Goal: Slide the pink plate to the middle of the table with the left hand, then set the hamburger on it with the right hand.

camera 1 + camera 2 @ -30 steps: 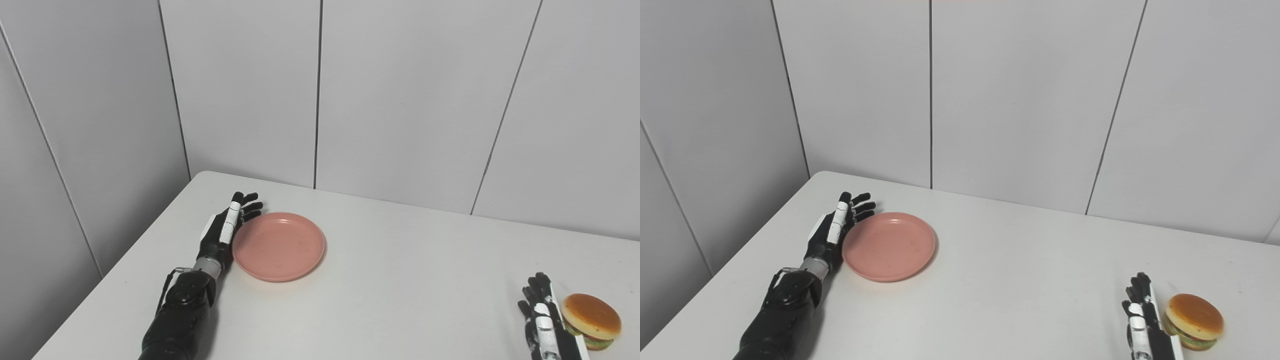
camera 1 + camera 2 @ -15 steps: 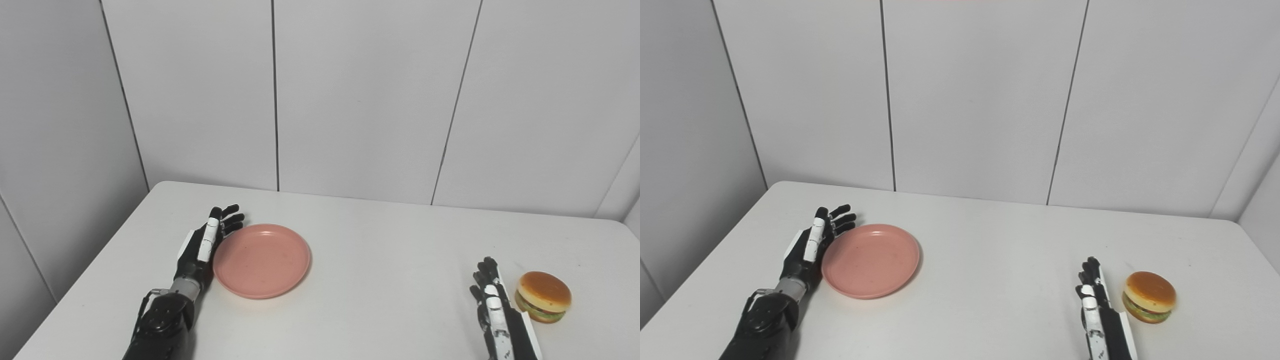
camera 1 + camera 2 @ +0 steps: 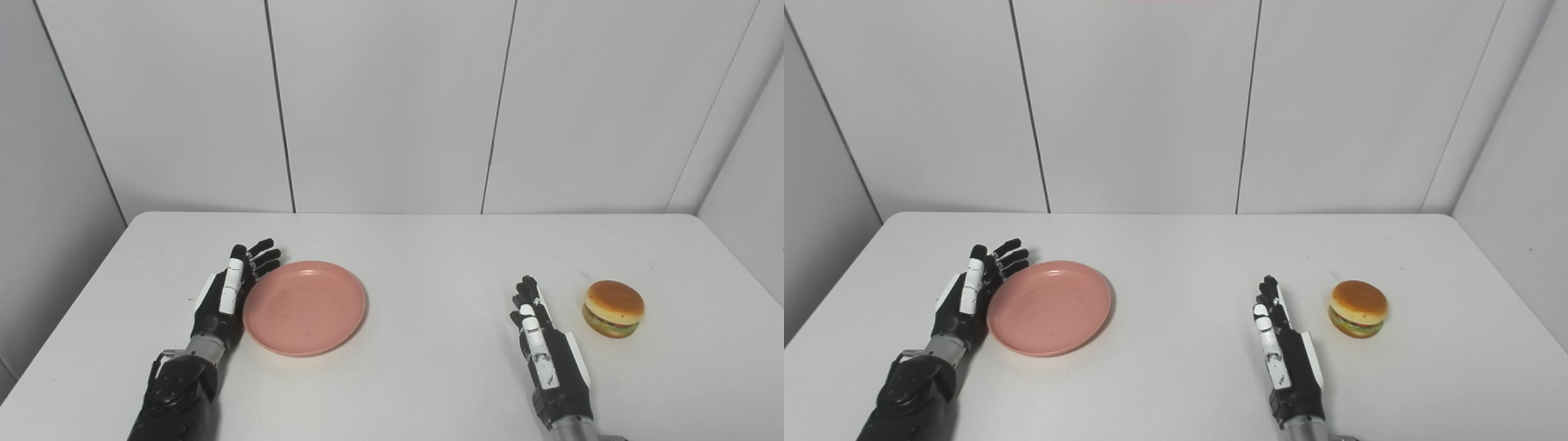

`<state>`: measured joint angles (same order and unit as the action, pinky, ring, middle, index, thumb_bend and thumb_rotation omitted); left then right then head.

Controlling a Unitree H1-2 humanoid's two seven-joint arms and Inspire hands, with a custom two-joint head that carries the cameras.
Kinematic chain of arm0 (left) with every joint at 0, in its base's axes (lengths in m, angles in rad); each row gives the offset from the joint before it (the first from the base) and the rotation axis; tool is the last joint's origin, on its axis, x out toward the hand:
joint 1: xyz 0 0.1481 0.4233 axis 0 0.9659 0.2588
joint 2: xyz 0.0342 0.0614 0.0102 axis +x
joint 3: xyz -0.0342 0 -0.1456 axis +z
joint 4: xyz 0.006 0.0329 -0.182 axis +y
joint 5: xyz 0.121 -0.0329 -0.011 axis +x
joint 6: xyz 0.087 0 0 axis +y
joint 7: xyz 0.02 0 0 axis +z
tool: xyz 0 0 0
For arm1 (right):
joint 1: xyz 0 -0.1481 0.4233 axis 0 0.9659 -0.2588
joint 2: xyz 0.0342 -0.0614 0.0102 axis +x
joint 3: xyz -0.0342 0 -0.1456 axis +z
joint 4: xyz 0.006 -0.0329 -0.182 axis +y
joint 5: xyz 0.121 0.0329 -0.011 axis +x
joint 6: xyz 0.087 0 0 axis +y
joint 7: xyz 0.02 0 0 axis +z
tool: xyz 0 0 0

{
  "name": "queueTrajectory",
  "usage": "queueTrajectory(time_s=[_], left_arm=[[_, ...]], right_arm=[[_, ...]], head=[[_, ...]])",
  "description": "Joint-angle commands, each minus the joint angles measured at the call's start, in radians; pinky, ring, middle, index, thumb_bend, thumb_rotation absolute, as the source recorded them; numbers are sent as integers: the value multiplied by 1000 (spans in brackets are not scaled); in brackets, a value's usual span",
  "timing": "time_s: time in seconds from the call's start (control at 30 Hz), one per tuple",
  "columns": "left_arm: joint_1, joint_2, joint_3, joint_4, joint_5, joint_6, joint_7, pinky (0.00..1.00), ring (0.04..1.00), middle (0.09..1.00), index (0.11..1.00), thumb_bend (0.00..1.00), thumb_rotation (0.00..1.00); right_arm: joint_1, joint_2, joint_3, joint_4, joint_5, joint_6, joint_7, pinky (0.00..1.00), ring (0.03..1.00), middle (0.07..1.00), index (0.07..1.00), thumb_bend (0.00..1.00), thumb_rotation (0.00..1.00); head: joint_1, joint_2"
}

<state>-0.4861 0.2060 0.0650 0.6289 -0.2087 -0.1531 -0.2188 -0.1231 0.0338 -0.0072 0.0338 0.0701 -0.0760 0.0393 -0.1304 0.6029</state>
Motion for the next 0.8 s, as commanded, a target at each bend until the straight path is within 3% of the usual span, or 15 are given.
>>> queueTrajectory(time_s=[0.0,0.5,0.77], left_arm=[[7,-35,-36,-54,16,50,-25,813,841,820,793,881,1000],[106,-112,-124,-325,24,203,-27,850,870,849,830,870,1000],[132,-139,-156,-345,25,192,-42,864,873,853,833,871,1000]], right_arm=[[1,16,4,1,-6,12,-13,1000,1000,1000,1000,569,891],[5,3,9,-67,2,81,-16,1000,1000,1000,1000,614,902],[10,-6,8,-96,2,120,-17,1000,1000,1000,1000,632,907]], head=[[-11,11],[14,66],[27,74]])
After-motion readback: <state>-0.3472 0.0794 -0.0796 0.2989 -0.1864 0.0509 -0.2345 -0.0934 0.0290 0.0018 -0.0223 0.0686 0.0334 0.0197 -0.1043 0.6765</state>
